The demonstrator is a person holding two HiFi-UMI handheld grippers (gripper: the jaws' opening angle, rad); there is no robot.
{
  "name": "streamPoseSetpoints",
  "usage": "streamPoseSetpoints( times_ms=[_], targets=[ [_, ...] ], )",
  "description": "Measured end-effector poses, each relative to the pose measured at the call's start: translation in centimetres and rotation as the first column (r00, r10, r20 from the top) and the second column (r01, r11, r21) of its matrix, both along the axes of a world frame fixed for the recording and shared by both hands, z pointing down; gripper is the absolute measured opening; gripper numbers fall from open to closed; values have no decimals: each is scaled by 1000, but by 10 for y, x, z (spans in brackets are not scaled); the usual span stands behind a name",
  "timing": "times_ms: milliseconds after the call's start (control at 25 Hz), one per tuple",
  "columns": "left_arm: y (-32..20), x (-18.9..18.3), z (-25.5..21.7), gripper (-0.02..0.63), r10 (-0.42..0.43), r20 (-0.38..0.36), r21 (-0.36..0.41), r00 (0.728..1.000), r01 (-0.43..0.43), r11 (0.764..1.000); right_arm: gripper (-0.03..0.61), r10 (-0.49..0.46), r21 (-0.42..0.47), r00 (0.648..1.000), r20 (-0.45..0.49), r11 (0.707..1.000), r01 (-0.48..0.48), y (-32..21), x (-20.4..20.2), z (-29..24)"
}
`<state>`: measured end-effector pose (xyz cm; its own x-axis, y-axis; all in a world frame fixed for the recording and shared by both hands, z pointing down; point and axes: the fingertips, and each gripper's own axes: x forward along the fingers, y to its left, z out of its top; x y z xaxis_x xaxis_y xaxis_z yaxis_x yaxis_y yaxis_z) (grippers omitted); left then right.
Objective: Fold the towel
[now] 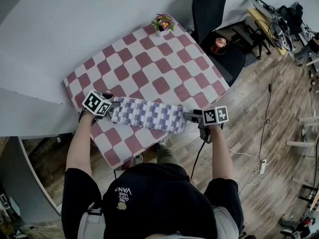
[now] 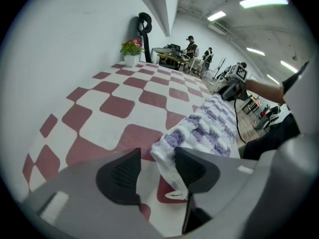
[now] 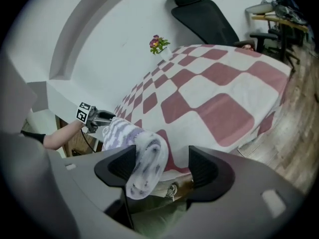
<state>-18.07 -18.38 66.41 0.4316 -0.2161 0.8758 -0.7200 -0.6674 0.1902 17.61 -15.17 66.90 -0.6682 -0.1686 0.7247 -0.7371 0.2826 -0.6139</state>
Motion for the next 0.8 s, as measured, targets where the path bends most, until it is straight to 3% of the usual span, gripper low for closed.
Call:
streamPoseSetpoints(
  times_ms=[120, 200, 360, 480, 600, 680, 800],
  targets=[
    [-1, -12, -18, 215, -63, -78, 3, 995, 63, 998, 326, 90, 63, 996, 12, 994, -91, -8, 13, -17],
    [-2, -27, -28, 218, -101, -91, 24, 991, 104, 994, 328, 168, 122, 985, 36, 978, -172, -13, 19, -32],
    [-3, -51, -53, 218, -181, -93, 163, 979, 194, 967, 328, 294, 266, 946, 133, 909, -320, -11, 14, -69],
    [5, -46, -83, 218, -219, -145, 320, 965, 255, 912, 328, 354, 400, 915, 192, 824, -402, 1, 2, -94],
    [21, -33, -100, 218, -218, -151, 462, 964, 263, 847, 328, 433, 461, 864, 256, 731, -503, 19, -8, -105],
    [33, -19, -105, 218, -208, -152, 524, 966, 257, 812, 328, 476, 453, 826, 302, 691, -564, 31, -15, -104],
    [54, 1, -106, 218, -196, -143, 587, 970, 243, 772, 328, 517, 442, 790, 329, 656, -612, 50, -25, -96]
  ],
)
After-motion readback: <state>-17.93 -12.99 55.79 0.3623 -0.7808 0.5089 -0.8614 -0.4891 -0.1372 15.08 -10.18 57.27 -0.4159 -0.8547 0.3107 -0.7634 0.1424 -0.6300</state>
